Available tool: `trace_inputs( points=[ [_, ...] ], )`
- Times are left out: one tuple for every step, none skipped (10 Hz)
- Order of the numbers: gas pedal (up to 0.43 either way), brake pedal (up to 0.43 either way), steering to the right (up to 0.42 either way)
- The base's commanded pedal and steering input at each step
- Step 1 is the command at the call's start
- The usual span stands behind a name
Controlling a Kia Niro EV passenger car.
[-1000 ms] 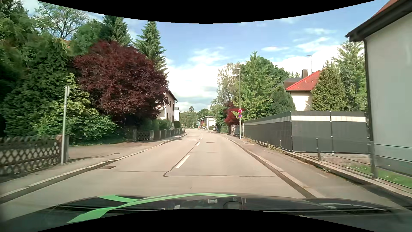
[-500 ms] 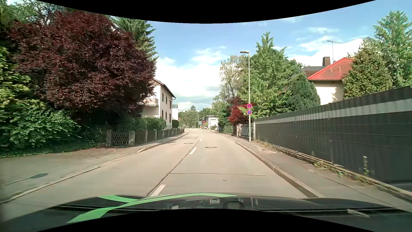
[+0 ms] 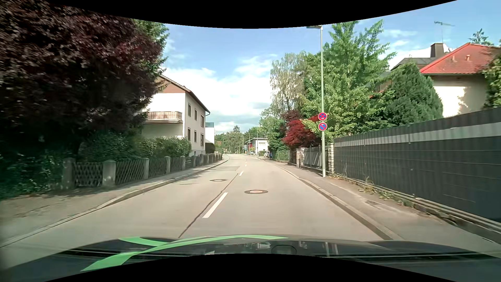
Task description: Follow the waypoints while adhering to traffic rules and regulations
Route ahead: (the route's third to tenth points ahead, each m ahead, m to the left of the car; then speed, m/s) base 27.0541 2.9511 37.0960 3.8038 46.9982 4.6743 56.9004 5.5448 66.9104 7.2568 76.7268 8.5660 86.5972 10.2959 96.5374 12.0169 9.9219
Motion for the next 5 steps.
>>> trace_inputs(
  points=[
    [0.110,0.000,-0.012],
    [0.110,0.000,-0.011],
    [0.110,0.000,-0.010],
    [0.110,0.000,-0.009],
    [0.110,0.000,-0.007]
  ],
)
